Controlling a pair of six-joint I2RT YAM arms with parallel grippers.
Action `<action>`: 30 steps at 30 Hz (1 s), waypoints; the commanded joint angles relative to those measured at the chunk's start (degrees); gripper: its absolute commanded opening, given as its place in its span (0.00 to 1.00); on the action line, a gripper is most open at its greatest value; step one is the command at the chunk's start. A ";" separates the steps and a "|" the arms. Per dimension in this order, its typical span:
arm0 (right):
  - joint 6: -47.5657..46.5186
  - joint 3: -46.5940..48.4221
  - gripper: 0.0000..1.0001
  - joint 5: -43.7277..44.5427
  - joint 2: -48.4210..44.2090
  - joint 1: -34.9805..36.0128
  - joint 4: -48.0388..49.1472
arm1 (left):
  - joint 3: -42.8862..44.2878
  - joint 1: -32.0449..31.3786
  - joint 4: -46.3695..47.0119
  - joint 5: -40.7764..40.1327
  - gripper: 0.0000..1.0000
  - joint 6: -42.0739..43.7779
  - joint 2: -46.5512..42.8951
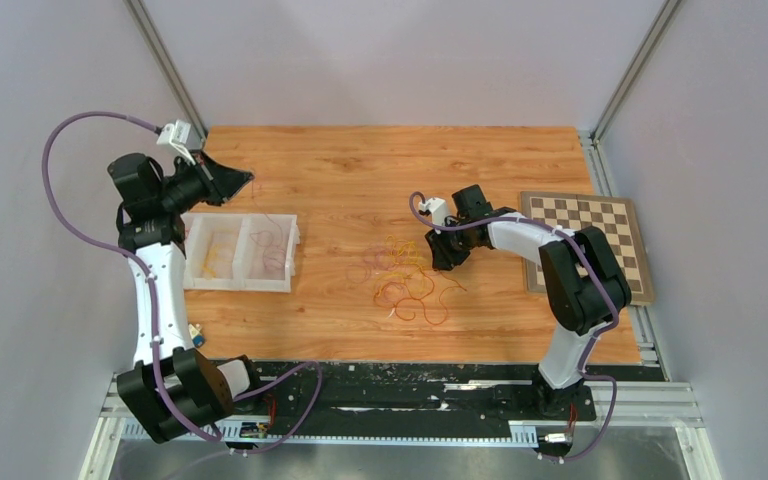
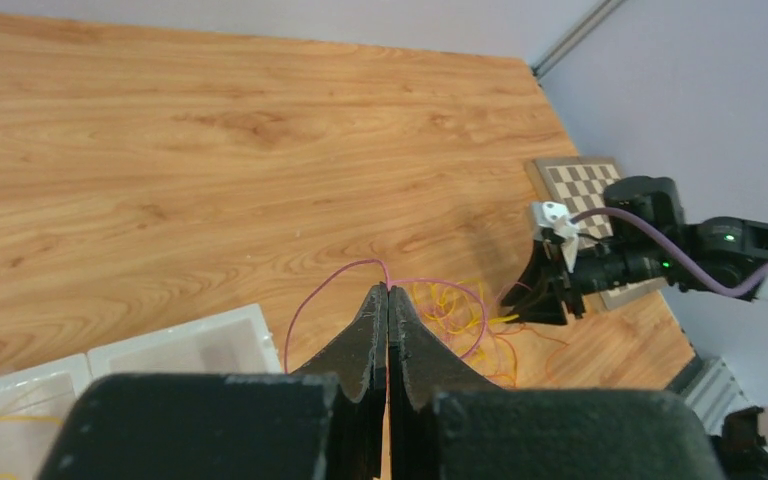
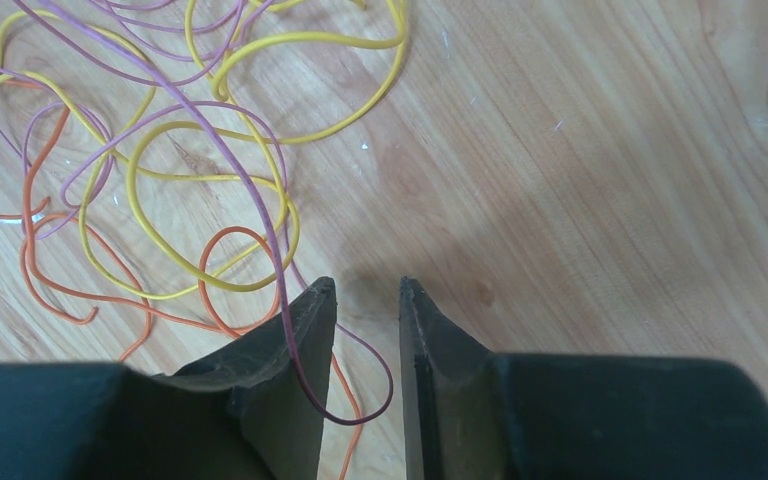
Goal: Untangle the cables
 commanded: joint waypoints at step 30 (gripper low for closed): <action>-0.29 -1.67 0.29 -2.68 -1.90 -0.52 -1.19 | -6.50 -15.68 -14.33 -37.41 0.00 39.12 22.13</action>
